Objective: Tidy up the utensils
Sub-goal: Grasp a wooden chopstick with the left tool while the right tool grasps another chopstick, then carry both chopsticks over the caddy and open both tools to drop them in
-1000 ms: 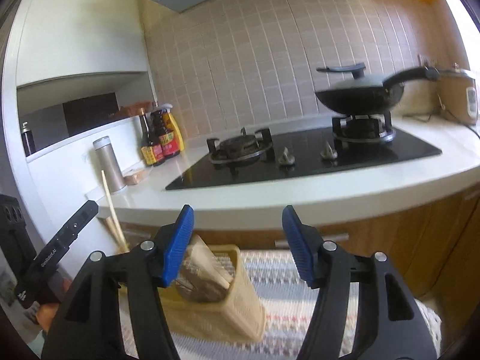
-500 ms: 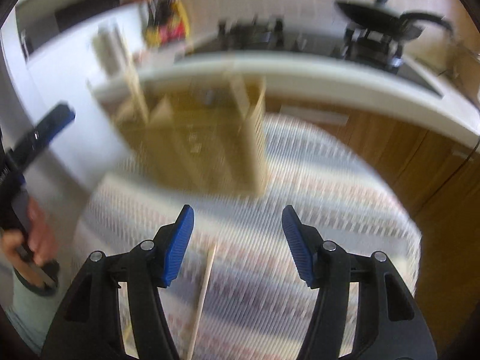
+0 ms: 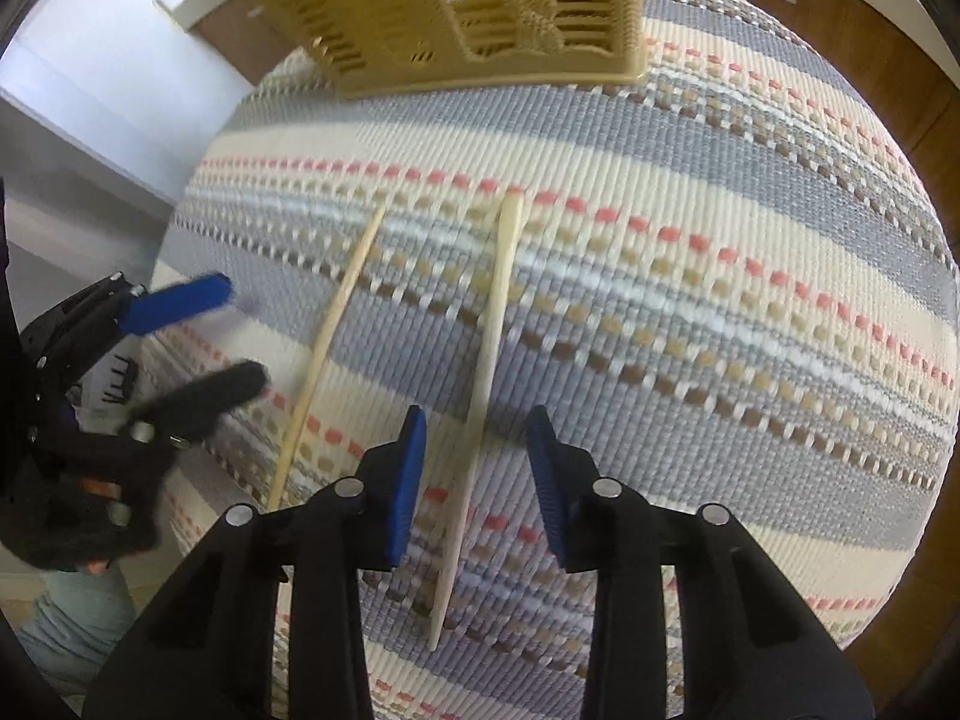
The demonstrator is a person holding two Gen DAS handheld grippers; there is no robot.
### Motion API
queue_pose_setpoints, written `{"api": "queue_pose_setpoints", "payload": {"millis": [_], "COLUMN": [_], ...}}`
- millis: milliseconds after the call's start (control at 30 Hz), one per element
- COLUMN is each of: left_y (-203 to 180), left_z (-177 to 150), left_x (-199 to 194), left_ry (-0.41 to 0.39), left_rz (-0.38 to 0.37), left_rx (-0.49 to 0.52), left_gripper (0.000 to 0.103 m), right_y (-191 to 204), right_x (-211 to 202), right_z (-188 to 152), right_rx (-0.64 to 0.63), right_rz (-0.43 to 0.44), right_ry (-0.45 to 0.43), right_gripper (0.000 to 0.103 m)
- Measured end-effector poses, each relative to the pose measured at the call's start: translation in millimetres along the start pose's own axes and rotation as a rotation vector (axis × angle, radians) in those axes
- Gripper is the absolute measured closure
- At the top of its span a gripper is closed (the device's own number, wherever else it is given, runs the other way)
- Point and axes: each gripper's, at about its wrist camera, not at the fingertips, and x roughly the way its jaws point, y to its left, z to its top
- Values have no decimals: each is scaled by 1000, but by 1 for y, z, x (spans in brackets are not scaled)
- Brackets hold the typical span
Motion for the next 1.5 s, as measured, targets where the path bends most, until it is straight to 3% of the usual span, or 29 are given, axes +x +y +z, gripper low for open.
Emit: {"api": "queue_pose_setpoints", "payload": {"millis": [100, 200, 267, 333, 500, 700, 800, 933, 1133, 1300, 1500], "left_y": [-6, -8, -12, -17, -43, -50, -56, -63, -55, -58, -63], "left_z": [-7, -10, -10, -8, -6, 4, 5, 1, -3, 5, 23], "left_x": [13, 21, 22, 24, 38, 46, 47, 47, 20, -15, -74], "left_ry": [53, 77, 78, 83, 113, 142, 140, 132, 47, -39, -209], "left_rz": [20, 34, 58, 77, 176, 170, 180, 149, 47, 52, 66], "left_rx": [23, 32, 48, 61, 143, 156, 174, 161, 102, 120, 130], "left_gripper": [66, 66, 66, 66, 69, 78, 95, 99, 99, 99, 99], "right_y": [14, 25, 31, 31, 19, -9, -20, -28, -29, -15, -6], "right_x": [3, 8, 11, 10, 2, -21, -37, -56, -83, -101, -135], "right_z": [-7, -11, -16, -22, -39, -60, -57, -61, -63, -56, -42], "right_rx": [-61, -127, -150, -151, -143, -108, -101, -101, -117, -132, -147], "right_rz": [-89, -186, -206, -205, -179, -119, -84, -51, -26, -14, 1], "right_ry": [-25, -60, -79, -79, -78, -106, -135, -178, -245, -318, -430], "right_gripper": [77, 88, 92, 98, 99, 99, 99, 99, 99, 99, 99]}}
